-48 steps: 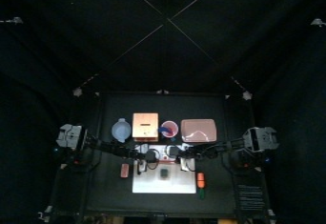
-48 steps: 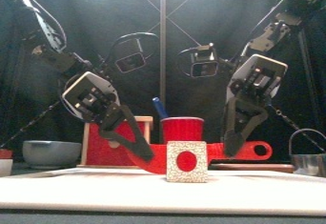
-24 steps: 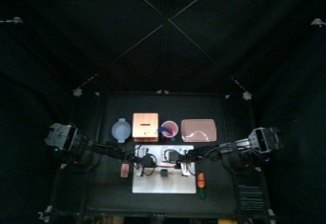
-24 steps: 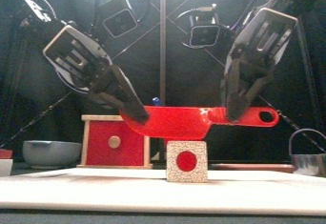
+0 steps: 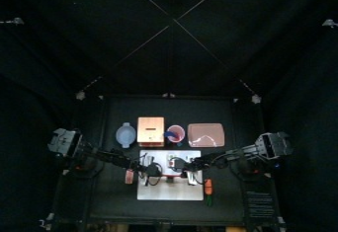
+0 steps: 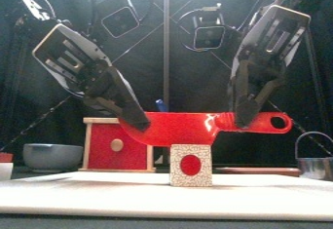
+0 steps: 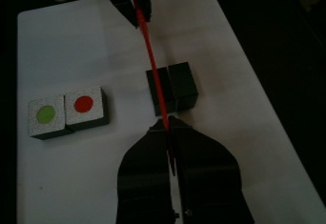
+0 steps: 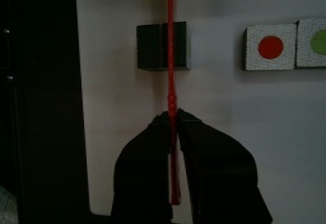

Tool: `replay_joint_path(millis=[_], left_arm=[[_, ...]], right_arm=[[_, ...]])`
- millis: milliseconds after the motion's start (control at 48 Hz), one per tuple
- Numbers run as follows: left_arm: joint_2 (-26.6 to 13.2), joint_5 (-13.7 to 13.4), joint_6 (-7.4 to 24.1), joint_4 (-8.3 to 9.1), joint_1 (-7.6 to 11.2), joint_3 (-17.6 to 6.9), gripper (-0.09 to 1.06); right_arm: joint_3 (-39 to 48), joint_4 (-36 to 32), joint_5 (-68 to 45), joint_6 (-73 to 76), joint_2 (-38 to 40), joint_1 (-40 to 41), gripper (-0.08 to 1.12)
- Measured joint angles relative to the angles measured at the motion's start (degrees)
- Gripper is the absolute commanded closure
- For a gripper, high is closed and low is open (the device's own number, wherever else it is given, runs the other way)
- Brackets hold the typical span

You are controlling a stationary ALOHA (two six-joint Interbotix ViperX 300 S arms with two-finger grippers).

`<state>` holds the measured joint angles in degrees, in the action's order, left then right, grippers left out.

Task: Cut the sushi into 4 pieces with the knife
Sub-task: Cut the sushi into 4 pieces

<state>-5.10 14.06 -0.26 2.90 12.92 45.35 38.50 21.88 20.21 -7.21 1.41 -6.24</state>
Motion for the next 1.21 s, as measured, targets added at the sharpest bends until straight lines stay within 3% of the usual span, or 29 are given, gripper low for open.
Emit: replay_joint_path(millis=[167,375,604,896,1021,1208], left_arm=[[-1.1,-0.2,0.0,-1.05,1.49,-0.4,0.76],[-2.5,-0.2,0.0,-2.46,1.23,-0.4,0.76],[-6.9,0.3,0.0,-3.69,1.23,-0.8,0.76],[-7.6,0.3,0.0,-3.69,1.23,-1.3,0.76],[-7.6,0.3,0.0,-3.34,-0.35,-1.3,0.77],[-7.0,0.3,0.0,-1.41,-2.29,-1.2,0.77]], right_arm=[[-0.4,0.4,0.0,0.0,-1.2,-0.8,0.74],[-0.3,0.4,-1.2,0.1,-3.2,-0.6,0.74],[-0.3,1.0,-2.5,0.0,-6.2,-0.8,0.74],[-0.4,0.9,-2.4,0.0,-6.7,-0.9,0.74],[-0.3,0.0,-2.4,0.0,-6.5,-0.6,0.74],[-0.2,-1.2,-2.4,0.0,-6.2,0.3,0.74]])
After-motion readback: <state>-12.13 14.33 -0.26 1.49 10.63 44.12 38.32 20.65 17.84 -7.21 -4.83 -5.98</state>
